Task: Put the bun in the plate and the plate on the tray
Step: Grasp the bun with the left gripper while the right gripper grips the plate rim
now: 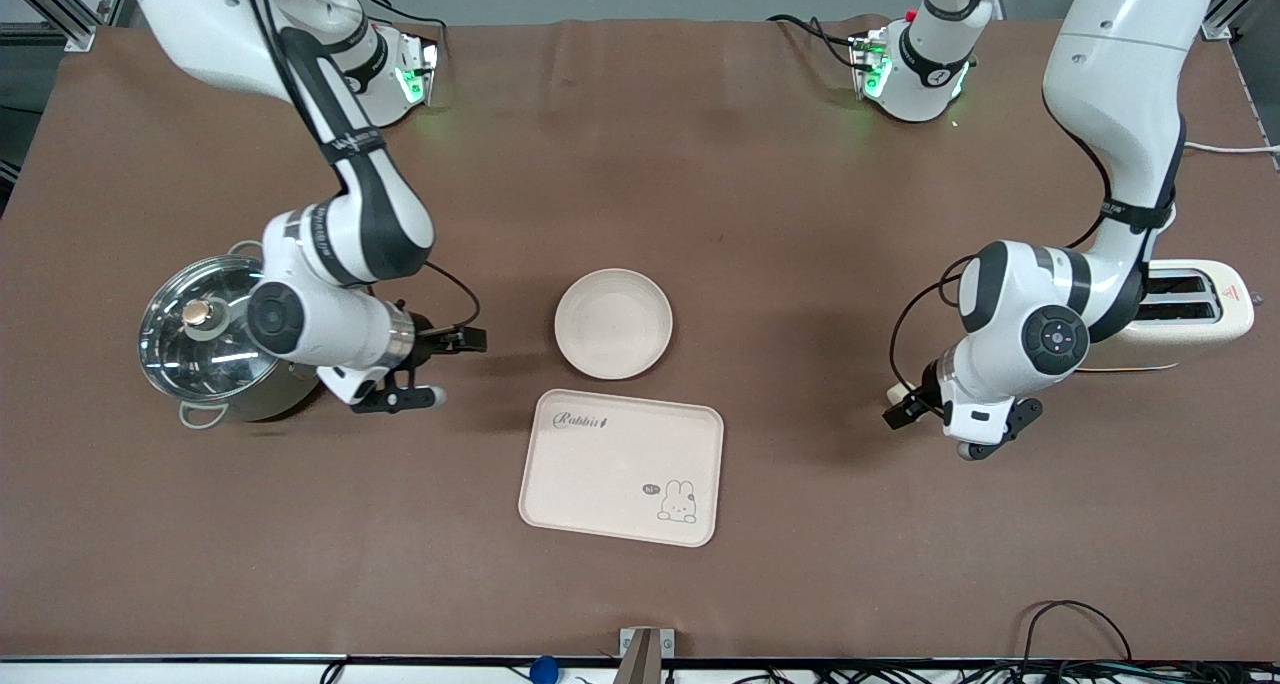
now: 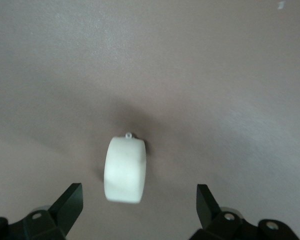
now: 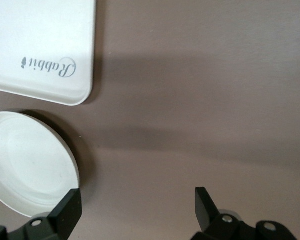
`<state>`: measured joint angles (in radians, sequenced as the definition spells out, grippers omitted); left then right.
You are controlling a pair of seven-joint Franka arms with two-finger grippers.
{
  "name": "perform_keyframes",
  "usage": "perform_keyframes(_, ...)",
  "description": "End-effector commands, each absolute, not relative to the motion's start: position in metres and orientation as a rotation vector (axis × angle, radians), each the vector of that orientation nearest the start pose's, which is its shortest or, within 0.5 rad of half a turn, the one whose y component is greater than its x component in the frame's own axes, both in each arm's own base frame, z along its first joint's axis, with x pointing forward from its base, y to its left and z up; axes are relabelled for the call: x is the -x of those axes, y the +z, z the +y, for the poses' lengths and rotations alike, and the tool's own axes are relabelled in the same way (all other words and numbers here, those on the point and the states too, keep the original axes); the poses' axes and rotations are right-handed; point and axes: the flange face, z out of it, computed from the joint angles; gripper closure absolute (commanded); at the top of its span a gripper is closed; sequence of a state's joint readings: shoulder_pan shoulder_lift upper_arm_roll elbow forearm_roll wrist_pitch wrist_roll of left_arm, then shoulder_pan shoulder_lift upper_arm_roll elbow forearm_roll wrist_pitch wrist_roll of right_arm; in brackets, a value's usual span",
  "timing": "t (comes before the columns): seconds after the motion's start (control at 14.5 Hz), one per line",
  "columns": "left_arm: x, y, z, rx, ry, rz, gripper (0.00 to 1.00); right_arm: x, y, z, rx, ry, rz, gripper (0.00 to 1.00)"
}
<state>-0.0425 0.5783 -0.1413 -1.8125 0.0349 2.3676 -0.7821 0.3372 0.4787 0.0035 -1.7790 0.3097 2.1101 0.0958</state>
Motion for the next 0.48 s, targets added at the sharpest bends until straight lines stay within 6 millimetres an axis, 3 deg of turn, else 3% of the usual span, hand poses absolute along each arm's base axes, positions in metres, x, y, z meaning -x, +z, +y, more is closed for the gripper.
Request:
perform_keyframes(0.0, -0.636, 0.200, -0.108, 3.038, 0.046, -0.955, 0.00, -0.585, 0.251, 0.249, 2.911, 0.305, -0.092, 0.00)
perform_keyframes(0.21, -0.635, 0.183, -0.106, 3.033, 0.061, -0.962, 0.00, -0.559, 0.222, 0.269, 2.862, 0.219, -0.001, 0.00)
perform_keyframes(0.42, -0.636, 0.180, -0.098, 3.027, 0.062, -0.979, 0.14, -0.547, 0.211, 0.286, 2.862, 0.213, -0.018, 0.00)
